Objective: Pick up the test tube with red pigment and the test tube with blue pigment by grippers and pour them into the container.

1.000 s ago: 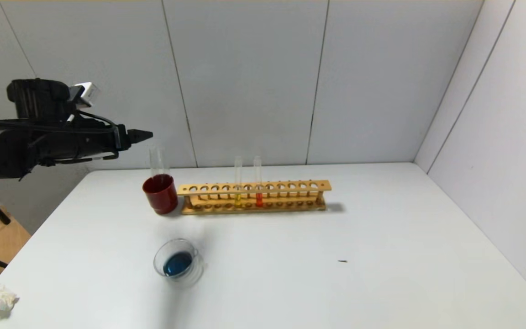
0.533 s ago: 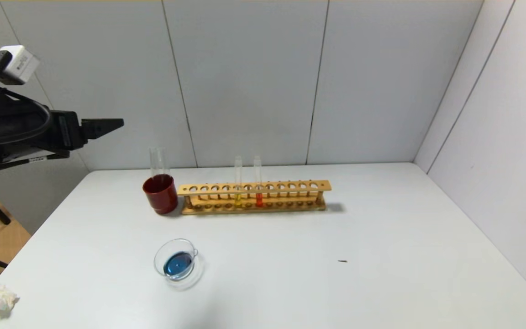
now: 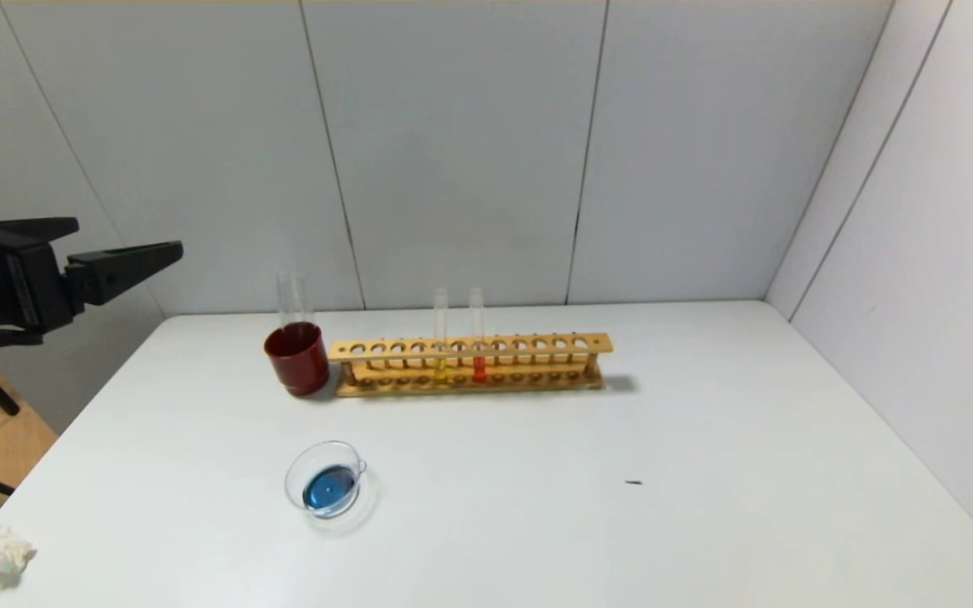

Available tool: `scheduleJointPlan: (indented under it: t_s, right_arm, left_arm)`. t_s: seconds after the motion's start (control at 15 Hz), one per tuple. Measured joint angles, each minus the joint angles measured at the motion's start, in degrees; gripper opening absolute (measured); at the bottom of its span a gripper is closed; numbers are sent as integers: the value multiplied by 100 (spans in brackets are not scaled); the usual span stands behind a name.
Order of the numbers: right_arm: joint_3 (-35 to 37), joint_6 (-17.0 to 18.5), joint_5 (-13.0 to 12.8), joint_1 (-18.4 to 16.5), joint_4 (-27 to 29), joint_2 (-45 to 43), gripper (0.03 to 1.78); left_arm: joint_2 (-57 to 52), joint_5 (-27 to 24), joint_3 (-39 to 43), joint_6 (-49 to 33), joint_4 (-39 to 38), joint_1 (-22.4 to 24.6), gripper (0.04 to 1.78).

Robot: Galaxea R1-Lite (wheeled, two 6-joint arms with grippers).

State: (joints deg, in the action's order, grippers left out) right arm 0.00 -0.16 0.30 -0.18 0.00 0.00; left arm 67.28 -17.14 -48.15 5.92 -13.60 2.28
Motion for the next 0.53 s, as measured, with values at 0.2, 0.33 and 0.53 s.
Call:
scheduleJointPlan:
  t_s: [0.2,0.33,0.53]
  right_arm:
    - [0,0,2,0,0,0,175]
    - [0,0,2,0,0,0,175]
    - [0,2,2,2,0,0,175]
  left_arm:
    - [-372,6,329,0,-1,-16,175]
    - [-857,5,756,2,0,-11,175]
    - [-1882,6,1387,2,123,-5,175]
